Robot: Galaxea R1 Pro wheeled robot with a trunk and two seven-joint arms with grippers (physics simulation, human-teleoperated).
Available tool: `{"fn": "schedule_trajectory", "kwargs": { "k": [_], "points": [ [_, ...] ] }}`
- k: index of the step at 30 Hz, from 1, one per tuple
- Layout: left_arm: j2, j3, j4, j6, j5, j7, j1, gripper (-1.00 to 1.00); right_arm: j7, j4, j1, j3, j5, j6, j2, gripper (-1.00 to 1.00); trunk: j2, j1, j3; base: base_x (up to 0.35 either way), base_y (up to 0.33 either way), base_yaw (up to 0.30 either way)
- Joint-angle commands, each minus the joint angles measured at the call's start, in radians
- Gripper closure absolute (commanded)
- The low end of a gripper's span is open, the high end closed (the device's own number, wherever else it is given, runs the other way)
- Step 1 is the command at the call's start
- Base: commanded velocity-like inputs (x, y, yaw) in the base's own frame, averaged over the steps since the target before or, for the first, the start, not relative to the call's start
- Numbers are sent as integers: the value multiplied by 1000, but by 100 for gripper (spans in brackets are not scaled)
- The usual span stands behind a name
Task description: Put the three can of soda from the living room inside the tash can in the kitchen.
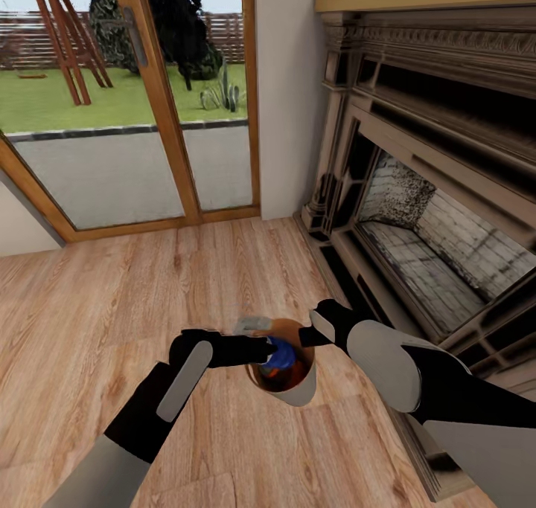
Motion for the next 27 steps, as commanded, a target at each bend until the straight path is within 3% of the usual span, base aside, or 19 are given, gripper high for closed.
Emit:
{"fn": "schedule_trajectory", "kwargs": {
  "k": [1,9,12,16,27],
  "points": [
    [-3,-13,19,-13,-1,-1,0,100,7,0,0,-8,-8,-1,0,100,0,0,0,0,0,0],
    [-36,-41,95,-48,-10,9,0,100,13,0,0,-8,-8,0,0,100,0,0,0,0,0,0],
    [-43,-42,103,-63,-55,18,-1,100,14,0,0,-8,-8,0,0,100,0,0,0,0,0,0],
    [-54,-42,107,-70,-82,22,-2,100,14,0,0,-8,-9,0,0,100,0,0,0,0,0,0],
    [-57,-43,144,-148,-94,24,-2,100,15,0,0,-8,-9,1,0,100,0,0,0,0,0,0]
  ]
}}
